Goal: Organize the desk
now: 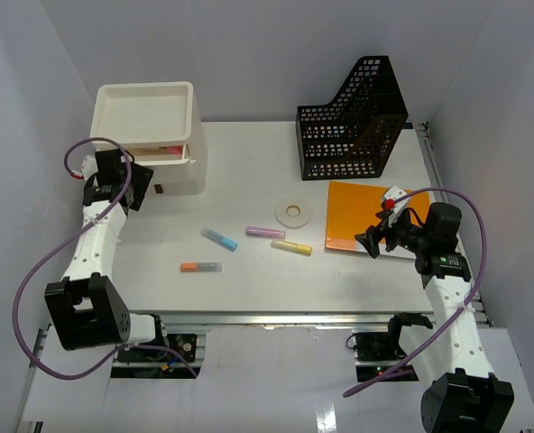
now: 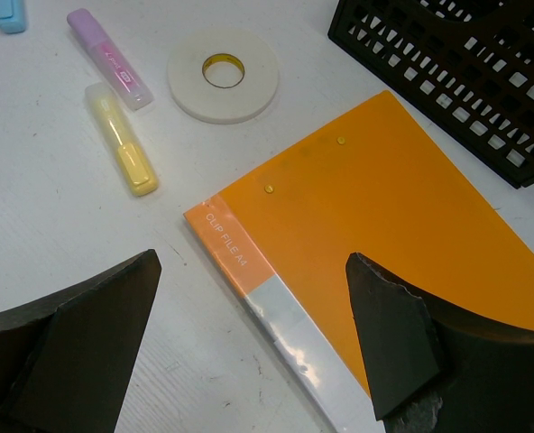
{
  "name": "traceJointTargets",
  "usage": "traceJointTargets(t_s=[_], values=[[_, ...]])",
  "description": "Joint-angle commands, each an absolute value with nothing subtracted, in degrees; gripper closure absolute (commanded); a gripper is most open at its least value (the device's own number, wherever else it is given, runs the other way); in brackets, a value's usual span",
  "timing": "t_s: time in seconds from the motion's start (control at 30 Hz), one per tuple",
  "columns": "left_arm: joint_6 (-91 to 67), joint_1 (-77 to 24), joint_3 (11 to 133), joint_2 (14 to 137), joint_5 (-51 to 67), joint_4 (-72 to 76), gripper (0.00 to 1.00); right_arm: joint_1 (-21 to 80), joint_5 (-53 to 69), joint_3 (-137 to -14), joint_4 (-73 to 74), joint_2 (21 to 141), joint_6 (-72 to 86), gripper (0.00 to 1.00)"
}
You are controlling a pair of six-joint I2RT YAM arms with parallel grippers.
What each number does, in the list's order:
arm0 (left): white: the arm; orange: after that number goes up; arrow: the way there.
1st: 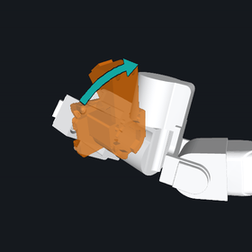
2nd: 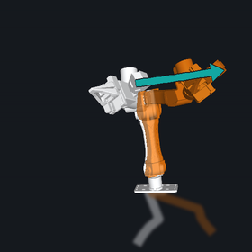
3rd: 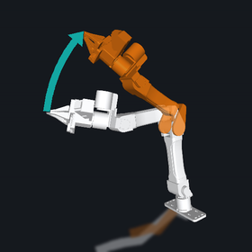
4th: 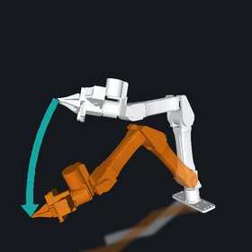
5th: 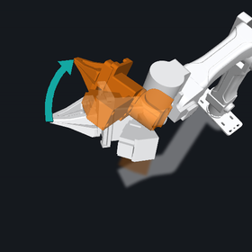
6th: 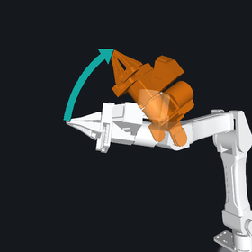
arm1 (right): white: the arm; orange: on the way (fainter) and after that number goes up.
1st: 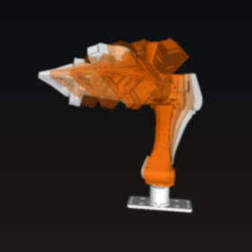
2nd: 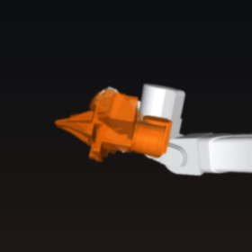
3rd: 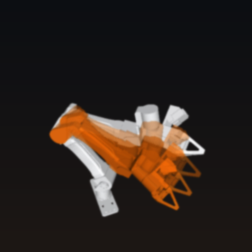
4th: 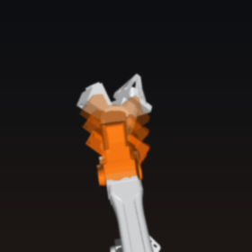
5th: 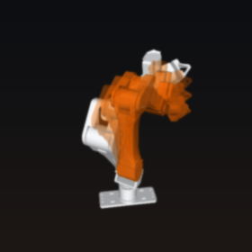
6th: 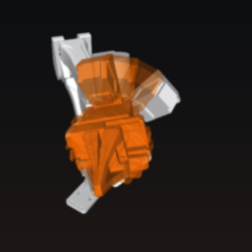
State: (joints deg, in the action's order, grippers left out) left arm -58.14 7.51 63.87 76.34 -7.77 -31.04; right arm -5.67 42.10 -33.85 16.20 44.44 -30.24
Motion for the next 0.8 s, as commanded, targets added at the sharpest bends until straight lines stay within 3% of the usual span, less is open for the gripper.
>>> traceJointTargets(t_s=[0.0, 0.17, 0.47, 0.6, 0.67, 0.77], values=[[-56.42, 7.91, 68.75, 80.50, -3.23, -23.29, 0.21, -5.98, 41.83, -33.75, 15.12, 44.73, -30.06, 0.10], [-55.41, 8.08, 72.61, 84.79, 0.30, -21.12, 0.02, -6.06, 41.50, -33.74, 15.12, 44.73, -30.15, 0.10], [-52.03, 9.23, 66.88, 82.60, 8.88, -11.23, 0.02, -6.15, 41.31, -33.75, 15.12, 44.65, -30.23, 0.10], [-48.41, 11.12, 56.14, 72.94, 14.29, 1.38, 0.02, -6.15, 41.49, -33.75, 15.12, 44.56, -30.32, 0.10], [-47.90, 13.24, 48.30, 69.57, 17.80, 9.15, 0.04, -6.15, 41.65, -33.67, 15.20, 44.56, -30.32, 0.10], [-49.28, 17.52, 39.73, 67.62, 27.21, 18.83, 0.25, -6.15, 41.75, -33.70, 15.17, 44.70, -30.32, 0.10]])
